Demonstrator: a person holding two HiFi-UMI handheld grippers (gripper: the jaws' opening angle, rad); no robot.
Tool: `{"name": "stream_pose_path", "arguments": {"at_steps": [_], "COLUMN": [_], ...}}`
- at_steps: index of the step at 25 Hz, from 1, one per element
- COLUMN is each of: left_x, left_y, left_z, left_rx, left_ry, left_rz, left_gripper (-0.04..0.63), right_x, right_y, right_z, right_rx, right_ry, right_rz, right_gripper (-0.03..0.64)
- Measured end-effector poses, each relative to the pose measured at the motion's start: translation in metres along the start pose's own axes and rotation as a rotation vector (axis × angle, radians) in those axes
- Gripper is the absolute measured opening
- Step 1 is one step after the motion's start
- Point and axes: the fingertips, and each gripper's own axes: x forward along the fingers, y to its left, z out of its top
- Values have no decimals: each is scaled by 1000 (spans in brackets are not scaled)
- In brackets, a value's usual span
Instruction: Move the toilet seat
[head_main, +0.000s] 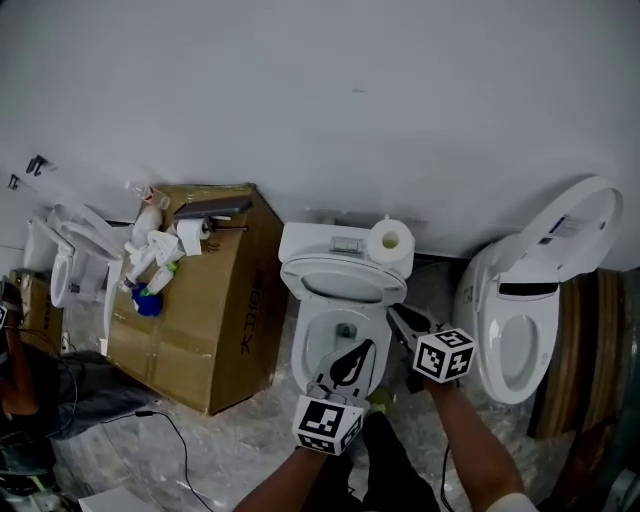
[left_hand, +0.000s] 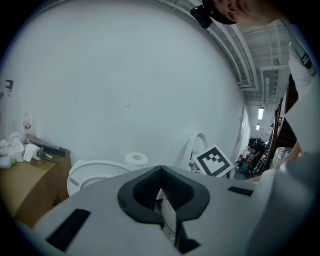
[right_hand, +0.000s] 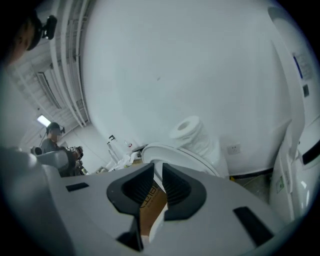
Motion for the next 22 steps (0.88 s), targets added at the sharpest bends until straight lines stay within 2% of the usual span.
{"name": "stream_pose_path", "arguments": {"at_steps": [4, 9, 18, 22], "left_x": [-27, -74, -179, -218], "left_y": [-7, -16, -39, -48], "left_z": [16, 39, 67, 81], "left_rx": [0, -12, 31, 46], "left_ry": [-7, -36, -47, -77], "left_rz": [-21, -39, -73, -88], "left_gripper": [8, 8, 8, 8], "right_x": [-37, -83, -155, -176], "right_y": [50, 114, 236, 281], "right_z": [10, 14, 3, 6], "right_rx": [-186, -328, -422, -422], "right_ry": [-40, -104, -219, -274], "right_rz": [-60, -133, -164, -165], "right_gripper": [61, 52, 29, 19]}}
